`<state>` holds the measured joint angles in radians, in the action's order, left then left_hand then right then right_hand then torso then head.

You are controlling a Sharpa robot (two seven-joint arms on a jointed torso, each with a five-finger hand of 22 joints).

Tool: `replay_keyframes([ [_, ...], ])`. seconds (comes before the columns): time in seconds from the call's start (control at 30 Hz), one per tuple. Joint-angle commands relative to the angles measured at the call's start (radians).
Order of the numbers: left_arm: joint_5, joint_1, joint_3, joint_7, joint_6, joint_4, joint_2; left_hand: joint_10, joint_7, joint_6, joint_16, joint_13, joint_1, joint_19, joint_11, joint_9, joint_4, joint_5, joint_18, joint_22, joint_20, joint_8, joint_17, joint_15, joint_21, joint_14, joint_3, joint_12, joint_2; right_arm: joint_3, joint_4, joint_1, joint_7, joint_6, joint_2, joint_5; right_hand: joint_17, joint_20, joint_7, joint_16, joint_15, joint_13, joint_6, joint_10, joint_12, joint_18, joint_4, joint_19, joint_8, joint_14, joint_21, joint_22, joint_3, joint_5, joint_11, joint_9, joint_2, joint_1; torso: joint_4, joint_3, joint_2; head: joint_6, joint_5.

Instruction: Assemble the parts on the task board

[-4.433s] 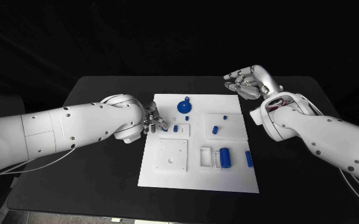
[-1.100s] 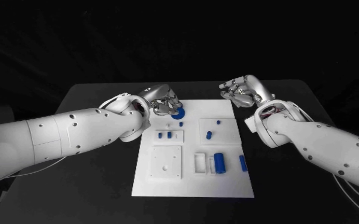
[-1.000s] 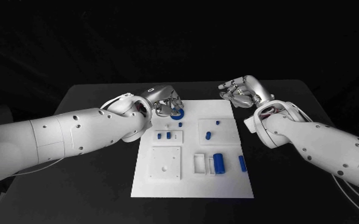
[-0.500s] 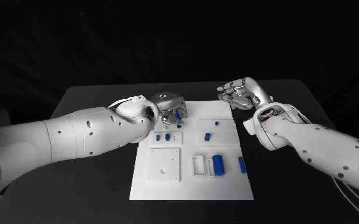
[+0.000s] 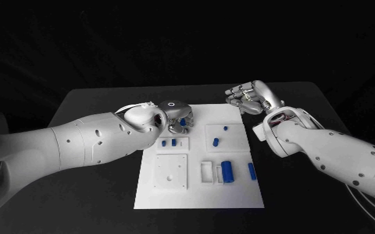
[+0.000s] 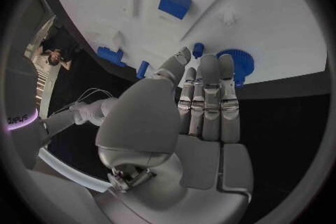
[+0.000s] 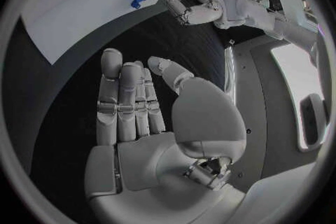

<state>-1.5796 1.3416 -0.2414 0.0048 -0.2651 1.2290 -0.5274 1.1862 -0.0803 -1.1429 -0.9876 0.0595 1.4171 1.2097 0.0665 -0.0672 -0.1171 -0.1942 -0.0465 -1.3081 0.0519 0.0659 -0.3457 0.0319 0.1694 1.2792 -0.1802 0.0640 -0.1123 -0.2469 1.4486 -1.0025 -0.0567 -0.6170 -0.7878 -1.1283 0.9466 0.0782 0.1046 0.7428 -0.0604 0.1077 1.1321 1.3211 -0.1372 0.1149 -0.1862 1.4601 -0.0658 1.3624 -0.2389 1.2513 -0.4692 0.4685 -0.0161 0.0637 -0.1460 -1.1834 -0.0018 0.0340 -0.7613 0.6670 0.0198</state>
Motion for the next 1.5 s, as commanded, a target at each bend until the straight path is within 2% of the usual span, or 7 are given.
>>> replay_keyframes([
  [0.03, -0.028, -0.002, 0.001, -0.018, 0.038, -0.005, 0.004, -0.006, 0.000, 0.002, -0.037, -0.001, -0.005, 0.002, 0.000, 0.002, 0.003, -0.001, -0.012, -0.023, 0.001, -0.004, 0.009, 0.003, 0.019, -0.012, -0.012, -0.006, -0.011, 0.000, 0.004, 0.001, -0.013, 0.011, -0.001, 0.003, -0.001, -0.002, -0.001, 0.006, 0.006, -0.003, 0.000, 0.019, 0.007, 0.015, 0.002, 0.018, 0.004, -0.003, 0.004, 0.002, 0.006, 0.003, -0.005, -0.001, 0.011, 0.001, 0.0004, 0.0002, 0.001, 0.003, -0.002],
  [0.3, -0.035, -0.006, 0.001, -0.029, 0.052, -0.014, 0.007, -0.004, 0.000, -0.001, -0.098, -0.001, -0.006, -0.002, -0.001, 0.002, 0.005, -0.005, -0.018, -0.023, 0.002, -0.004, 0.024, 0.003, 0.068, -0.012, -0.030, -0.007, -0.013, 0.000, 0.008, 0.001, -0.013, 0.012, -0.002, 0.004, -0.004, -0.003, 0.000, 0.009, 0.007, -0.016, -0.001, 0.020, 0.015, 0.017, 0.002, 0.022, 0.004, -0.004, 0.011, 0.007, 0.005, 0.004, -0.006, -0.001, 0.012, 0.002, 0.0007, -0.0004, 0.001, 0.004, -0.002],
  [0.57, -0.036, -0.007, 0.001, -0.036, 0.068, -0.020, 0.008, 0.027, -0.002, -0.012, -0.125, -0.001, -0.003, -0.010, -0.007, 0.001, 0.006, -0.006, -0.022, -0.024, 0.004, -0.003, 0.034, 0.006, 0.112, -0.004, -0.056, -0.007, 0.000, 0.000, 0.009, 0.001, -0.014, 0.012, -0.002, 0.004, -0.005, -0.004, -0.001, 0.009, 0.007, -0.018, 0.000, 0.019, 0.016, 0.017, 0.002, 0.021, 0.004, -0.005, 0.013, 0.009, 0.005, 0.004, -0.007, -0.001, 0.012, 0.002, 0.0021, 0.0003, 0.001, 0.005, -0.004],
  [0.83, -0.036, -0.012, 0.001, -0.033, 0.064, -0.026, 0.012, 0.037, -0.002, -0.016, -0.138, -0.001, -0.010, -0.017, -0.012, 0.001, 0.016, -0.003, -0.022, -0.023, 0.007, -0.003, 0.040, 0.009, 0.146, 0.004, -0.065, -0.006, 0.010, 0.000, 0.009, 0.001, -0.015, 0.012, 0.000, 0.004, -0.005, -0.004, -0.001, 0.009, 0.007, -0.018, 0.000, 0.019, 0.016, 0.017, 0.002, 0.021, 0.004, -0.005, 0.013, 0.009, 0.005, 0.004, -0.007, -0.001, 0.012, 0.002, 0.0005, 0.0004, 0.000, 0.003, -0.004],
  [0.97, -0.033, -0.014, 0.001, -0.029, 0.059, -0.026, 0.014, 0.039, -0.001, -0.007, -0.140, -0.001, -0.012, -0.016, -0.013, 0.002, 0.021, 0.001, -0.021, -0.022, 0.008, -0.004, 0.041, 0.010, 0.150, 0.007, -0.064, -0.006, 0.009, 0.000, 0.010, 0.001, -0.015, 0.012, 0.000, 0.004, -0.006, -0.004, -0.001, 0.009, 0.007, -0.021, 0.002, 0.020, 0.017, 0.017, 0.002, 0.022, 0.004, -0.005, 0.016, 0.011, 0.005, 0.005, -0.007, -0.001, 0.012, 0.002, 0.0007, 0.0005, -0.001, 0.003, -0.004],
  [1.27, -0.024, -0.016, 0.001, -0.026, 0.051, -0.023, 0.014, 0.038, 0.005, 0.054, -0.144, -0.001, -0.016, -0.007, -0.014, 0.004, 0.039, 0.022, -0.019, -0.019, 0.009, -0.004, 0.044, 0.012, 0.152, 0.019, -0.055, -0.006, -0.006, 0.000, 0.010, 0.001, -0.014, 0.012, 0.001, 0.004, -0.007, -0.004, -0.001, 0.010, 0.007, -0.022, 0.003, 0.020, 0.018, 0.017, 0.000, 0.022, 0.004, -0.006, 0.018, 0.014, 0.004, 0.009, -0.007, -0.001, 0.012, 0.000, 0.0018, 0.0008, -0.001, 0.003, -0.006],
  [1.5, -0.021, -0.017, 0.001, -0.029, 0.062, -0.020, 0.014, 0.040, -0.003, 0.049, -0.147, -0.001, -0.007, 0.000, -0.015, 0.003, 0.055, 0.024, -0.020, -0.019, 0.009, -0.002, 0.044, 0.013, 0.147, 0.026, -0.043, -0.006, -0.007, 0.000, 0.008, 0.001, -0.014, 0.013, 0.003, 0.004, -0.007, -0.003, -0.001, 0.010, 0.007, -0.023, 0.004, 0.020, 0.018, 0.017, -0.001, 0.022, 0.004, -0.006, 0.019, 0.016, 0.002, 0.013, -0.007, -0.001, 0.012, 0.000, 0.0009, 0.0005, -0.001, 0.003, -0.005],
])
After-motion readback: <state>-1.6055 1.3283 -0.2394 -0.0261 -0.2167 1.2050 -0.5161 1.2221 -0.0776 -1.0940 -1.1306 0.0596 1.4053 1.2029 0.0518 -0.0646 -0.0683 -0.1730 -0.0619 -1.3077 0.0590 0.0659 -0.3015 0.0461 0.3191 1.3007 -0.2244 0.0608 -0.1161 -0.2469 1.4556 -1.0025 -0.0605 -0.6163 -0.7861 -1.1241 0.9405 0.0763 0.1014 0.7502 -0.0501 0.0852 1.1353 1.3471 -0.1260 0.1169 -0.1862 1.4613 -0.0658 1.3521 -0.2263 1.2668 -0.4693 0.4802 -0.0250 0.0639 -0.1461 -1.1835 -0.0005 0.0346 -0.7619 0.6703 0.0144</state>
